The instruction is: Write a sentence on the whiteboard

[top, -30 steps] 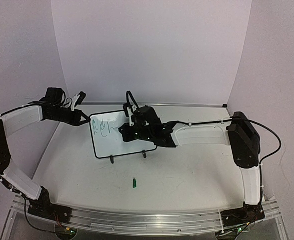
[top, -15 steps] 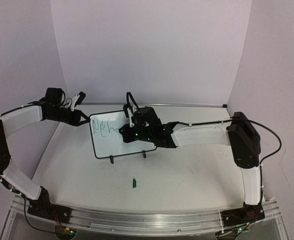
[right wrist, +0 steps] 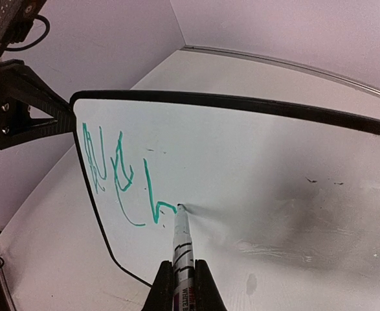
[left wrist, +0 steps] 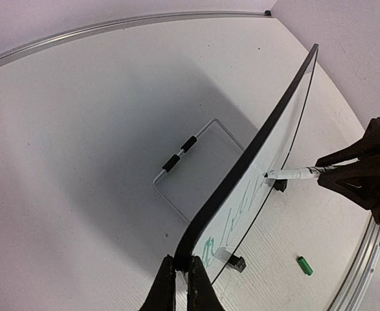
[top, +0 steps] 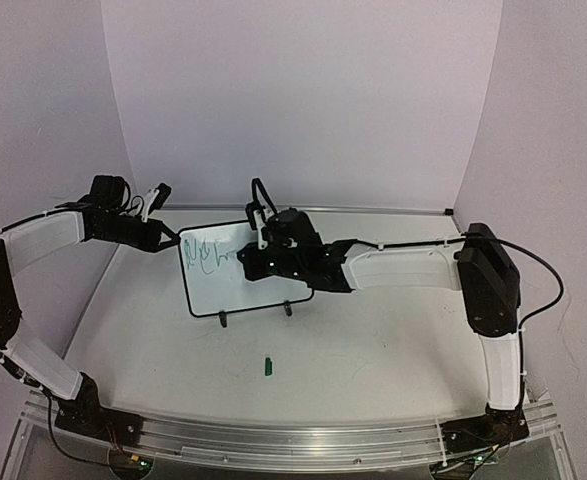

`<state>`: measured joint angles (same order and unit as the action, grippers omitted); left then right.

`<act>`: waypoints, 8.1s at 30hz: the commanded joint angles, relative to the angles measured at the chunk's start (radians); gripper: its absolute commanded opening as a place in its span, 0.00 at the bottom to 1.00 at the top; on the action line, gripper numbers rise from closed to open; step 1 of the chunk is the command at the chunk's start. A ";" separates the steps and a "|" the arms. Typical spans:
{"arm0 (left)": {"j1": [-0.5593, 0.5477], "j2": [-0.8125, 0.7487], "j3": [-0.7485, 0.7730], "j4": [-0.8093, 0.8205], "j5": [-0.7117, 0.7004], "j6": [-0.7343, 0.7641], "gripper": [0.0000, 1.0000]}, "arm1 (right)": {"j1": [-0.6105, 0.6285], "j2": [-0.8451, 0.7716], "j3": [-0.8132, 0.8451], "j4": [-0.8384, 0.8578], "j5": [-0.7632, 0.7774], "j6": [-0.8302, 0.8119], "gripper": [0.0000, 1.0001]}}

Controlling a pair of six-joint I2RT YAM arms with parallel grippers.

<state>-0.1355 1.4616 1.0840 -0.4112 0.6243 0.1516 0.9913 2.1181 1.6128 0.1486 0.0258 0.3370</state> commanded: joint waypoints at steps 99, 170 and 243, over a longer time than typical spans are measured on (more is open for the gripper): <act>0.037 0.202 0.176 -0.363 0.318 0.381 0.00 | -0.207 -0.498 -0.431 0.054 -0.524 0.036 0.00; 0.021 0.152 0.163 -0.351 0.218 0.364 0.00 | -0.233 -0.050 -0.060 -0.036 -0.554 0.013 0.00; 0.013 0.154 0.167 -0.354 0.195 0.359 0.00 | -0.233 -0.165 -0.229 0.083 -0.421 0.083 0.00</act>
<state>-0.1200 1.6493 1.2465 -0.7708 0.9325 0.4962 0.7662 2.0020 1.4049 0.2306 -0.4337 0.4202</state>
